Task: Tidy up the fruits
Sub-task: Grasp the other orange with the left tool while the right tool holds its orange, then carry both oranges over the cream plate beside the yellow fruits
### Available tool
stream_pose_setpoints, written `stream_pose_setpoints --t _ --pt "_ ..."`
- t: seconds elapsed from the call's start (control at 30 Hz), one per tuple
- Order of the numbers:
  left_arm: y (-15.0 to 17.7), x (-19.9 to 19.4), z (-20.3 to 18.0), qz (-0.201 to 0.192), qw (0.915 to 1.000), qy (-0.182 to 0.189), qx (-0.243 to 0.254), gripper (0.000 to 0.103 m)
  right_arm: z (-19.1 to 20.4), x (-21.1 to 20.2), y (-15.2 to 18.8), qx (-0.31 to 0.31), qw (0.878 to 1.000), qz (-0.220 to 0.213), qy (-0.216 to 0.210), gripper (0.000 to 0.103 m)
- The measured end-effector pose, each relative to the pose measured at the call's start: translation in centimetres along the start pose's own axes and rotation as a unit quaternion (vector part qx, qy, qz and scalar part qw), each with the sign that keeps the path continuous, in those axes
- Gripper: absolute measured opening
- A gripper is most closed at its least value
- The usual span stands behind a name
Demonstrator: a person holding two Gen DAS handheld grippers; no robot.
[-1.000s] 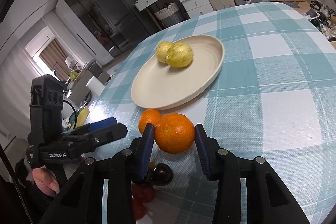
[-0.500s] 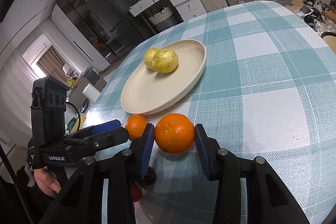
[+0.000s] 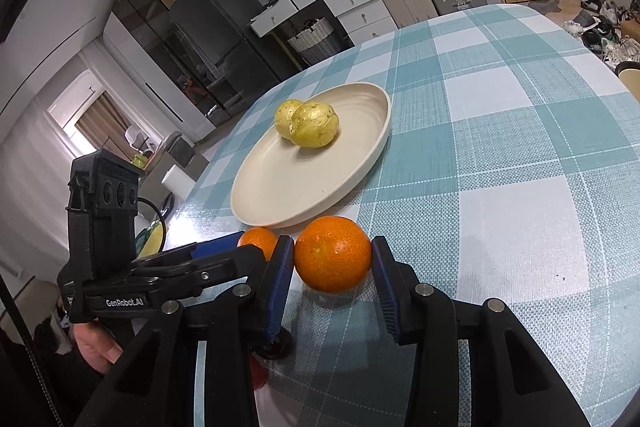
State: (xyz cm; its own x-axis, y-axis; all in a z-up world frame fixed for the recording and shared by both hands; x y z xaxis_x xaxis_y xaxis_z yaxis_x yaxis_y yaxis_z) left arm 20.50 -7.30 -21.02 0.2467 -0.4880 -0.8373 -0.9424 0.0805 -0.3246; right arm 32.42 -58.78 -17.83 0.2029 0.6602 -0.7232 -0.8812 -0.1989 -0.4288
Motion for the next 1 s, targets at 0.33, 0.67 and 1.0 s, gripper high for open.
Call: stream_pose_setpoints --t 0.33,0.67,1.0 --pt "0.3 -0.7 -0.4 -0.005 0.9998 0.019 0.011 0.035 0.6 0.0 -0.5 -0.008 1.0 -0.003 -0.001 0.04" --pt "-0.2 -3.6 -0.7 -0.024 0.9986 0.043 0.019 0.035 1.4 -0.3 -2.0 -0.021 1.0 -0.01 0.002 0.04" --pt "-3.5 -6.6 0.8 -0.054 0.998 0.027 0.019 0.035 2.9 -0.1 -5.3 -0.044 0.999 -0.02 0.005 0.04"
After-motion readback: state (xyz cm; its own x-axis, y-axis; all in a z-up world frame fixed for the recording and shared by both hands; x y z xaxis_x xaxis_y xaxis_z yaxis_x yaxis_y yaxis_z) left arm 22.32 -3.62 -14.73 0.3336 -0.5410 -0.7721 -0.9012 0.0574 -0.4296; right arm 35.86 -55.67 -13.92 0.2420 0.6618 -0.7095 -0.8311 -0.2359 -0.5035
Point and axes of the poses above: each gripper's, at about its wrist camera, not at the fingertips, and x roughly the way its jaws point, z to its left, y to its underside, the point moved 9 cm from there along x, roughly the way its jaws point, and after that the axes turned 14 degrees about z, right-handed, at the moved point
